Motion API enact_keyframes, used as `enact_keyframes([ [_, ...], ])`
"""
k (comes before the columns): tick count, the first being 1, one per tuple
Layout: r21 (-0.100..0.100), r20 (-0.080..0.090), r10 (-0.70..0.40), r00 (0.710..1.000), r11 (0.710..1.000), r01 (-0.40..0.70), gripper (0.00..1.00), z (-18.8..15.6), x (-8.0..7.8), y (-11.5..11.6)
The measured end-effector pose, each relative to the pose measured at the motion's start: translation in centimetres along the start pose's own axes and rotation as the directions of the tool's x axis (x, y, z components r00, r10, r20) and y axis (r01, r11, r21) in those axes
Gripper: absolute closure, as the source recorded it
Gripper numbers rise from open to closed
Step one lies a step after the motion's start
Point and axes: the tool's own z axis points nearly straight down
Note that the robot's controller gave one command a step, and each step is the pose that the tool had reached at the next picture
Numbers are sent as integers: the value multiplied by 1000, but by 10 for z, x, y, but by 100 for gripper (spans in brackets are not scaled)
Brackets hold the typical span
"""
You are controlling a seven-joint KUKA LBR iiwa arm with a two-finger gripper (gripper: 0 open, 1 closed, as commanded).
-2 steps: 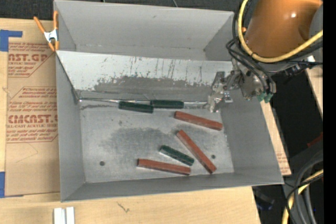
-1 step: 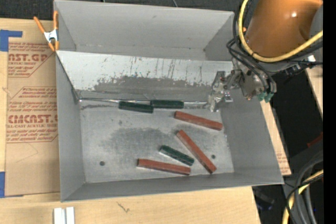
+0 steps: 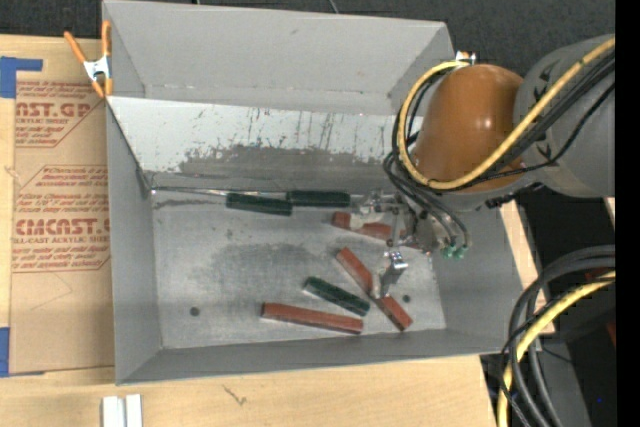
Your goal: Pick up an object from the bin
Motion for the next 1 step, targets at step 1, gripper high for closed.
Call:
enact_keyframes([
  [1,1,8,0,1000,1000,0,0,-5,-2,0],
])
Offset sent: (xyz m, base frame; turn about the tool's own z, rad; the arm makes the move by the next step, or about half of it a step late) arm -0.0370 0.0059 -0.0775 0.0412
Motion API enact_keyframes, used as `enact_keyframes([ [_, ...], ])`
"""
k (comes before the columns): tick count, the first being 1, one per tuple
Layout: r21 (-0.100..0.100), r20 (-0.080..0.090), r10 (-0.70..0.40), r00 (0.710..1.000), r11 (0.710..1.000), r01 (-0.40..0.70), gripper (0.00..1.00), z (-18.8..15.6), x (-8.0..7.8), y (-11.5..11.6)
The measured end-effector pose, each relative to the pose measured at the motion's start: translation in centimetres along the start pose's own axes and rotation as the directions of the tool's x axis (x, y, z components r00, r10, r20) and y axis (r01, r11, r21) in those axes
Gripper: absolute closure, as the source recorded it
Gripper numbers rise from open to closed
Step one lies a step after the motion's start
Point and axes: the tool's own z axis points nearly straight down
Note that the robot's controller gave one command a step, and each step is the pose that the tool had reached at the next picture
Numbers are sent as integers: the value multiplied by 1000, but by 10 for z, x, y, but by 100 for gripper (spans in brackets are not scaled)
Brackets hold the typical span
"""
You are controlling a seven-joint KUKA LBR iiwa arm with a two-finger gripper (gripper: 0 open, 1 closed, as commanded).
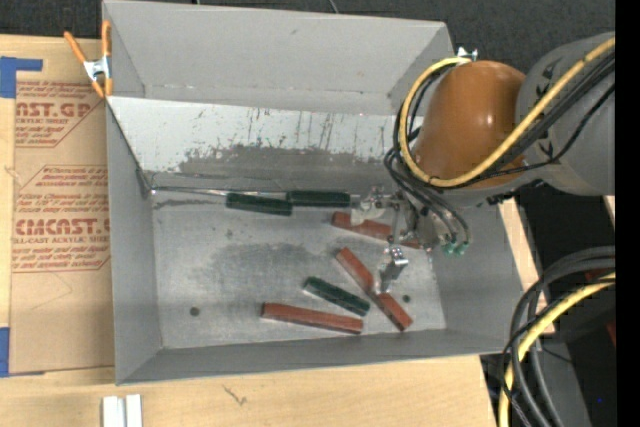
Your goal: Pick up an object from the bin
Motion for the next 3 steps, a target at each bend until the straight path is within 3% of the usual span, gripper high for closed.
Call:
enact_keyframes([
  [1,0,2,41,999,999,-41,100,82,38,11],
  [3,0,-2,-15,1000,1000,15,100,80,36,11],
])
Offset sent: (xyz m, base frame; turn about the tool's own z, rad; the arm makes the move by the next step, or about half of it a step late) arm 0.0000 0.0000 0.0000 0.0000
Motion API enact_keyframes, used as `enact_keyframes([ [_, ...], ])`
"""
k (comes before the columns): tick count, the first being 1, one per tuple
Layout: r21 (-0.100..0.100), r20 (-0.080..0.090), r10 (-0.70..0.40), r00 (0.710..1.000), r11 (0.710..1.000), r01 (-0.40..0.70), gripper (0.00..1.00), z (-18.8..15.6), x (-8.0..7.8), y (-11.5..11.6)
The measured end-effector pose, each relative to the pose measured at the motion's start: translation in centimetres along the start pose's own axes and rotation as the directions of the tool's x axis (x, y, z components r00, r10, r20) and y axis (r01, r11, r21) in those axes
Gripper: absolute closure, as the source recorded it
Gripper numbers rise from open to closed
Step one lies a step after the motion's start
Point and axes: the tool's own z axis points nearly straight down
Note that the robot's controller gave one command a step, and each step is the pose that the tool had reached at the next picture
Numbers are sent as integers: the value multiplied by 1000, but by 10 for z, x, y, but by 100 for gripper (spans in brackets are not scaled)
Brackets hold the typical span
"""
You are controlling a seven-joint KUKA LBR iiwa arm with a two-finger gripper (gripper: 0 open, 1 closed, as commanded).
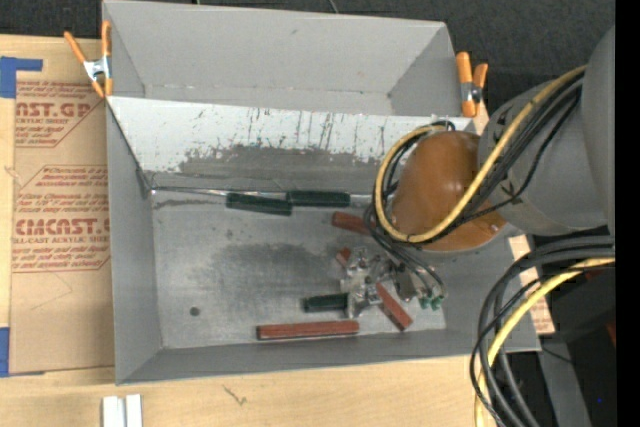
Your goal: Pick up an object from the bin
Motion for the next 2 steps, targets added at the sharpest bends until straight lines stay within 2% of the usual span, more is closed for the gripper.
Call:
enact_keyframes([
  [1,-1,-1,-41,999,999,41,100,-4,0,0],
  [2,1,6,-94,996,996,94,100,-159,-63,-34],
])
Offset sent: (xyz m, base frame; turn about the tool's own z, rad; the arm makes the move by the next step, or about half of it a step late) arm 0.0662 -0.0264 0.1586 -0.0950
